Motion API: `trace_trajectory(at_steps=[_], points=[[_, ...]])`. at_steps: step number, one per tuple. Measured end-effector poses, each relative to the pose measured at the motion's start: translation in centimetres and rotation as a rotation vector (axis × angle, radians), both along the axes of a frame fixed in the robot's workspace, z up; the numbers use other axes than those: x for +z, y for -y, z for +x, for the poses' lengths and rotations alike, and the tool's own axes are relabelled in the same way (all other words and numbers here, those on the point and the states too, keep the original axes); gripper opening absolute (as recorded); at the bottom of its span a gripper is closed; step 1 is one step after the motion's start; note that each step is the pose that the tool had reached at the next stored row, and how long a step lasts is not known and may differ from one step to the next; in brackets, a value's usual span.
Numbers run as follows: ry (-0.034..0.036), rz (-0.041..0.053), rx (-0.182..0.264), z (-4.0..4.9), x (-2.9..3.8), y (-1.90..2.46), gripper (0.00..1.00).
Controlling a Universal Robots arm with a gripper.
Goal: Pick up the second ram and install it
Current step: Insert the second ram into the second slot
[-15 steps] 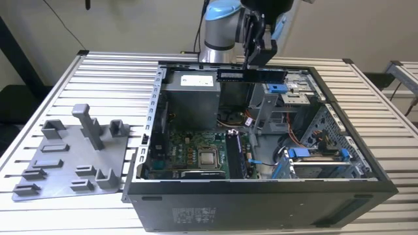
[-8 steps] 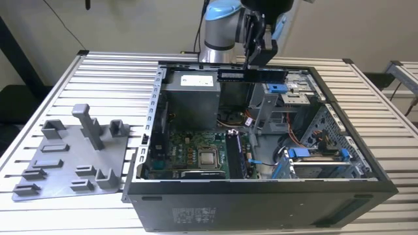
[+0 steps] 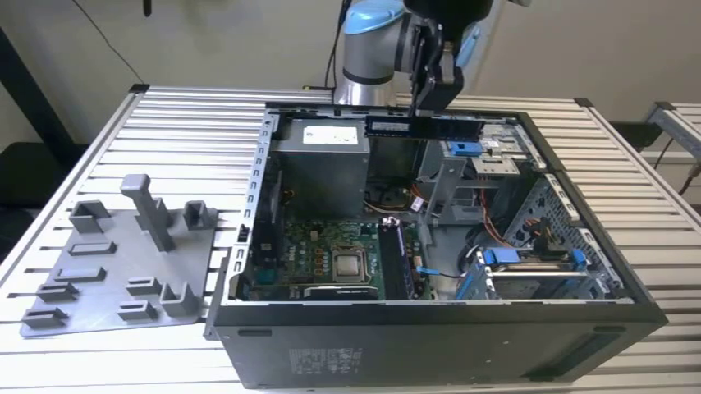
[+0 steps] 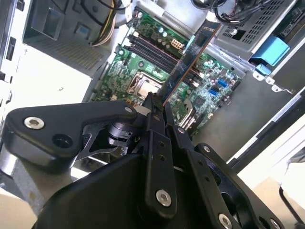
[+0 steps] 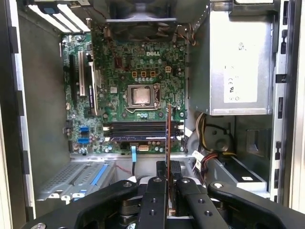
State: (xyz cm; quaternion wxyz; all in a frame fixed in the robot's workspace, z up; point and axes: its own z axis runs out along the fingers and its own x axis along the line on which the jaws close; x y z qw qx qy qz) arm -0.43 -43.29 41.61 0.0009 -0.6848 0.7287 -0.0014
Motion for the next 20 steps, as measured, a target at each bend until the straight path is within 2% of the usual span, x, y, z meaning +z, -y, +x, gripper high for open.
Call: trace_trajectory(at_steps=[20], points=[[0.0001,-0.0118,-0.244,0.05,-0.24,0.0,0.14]])
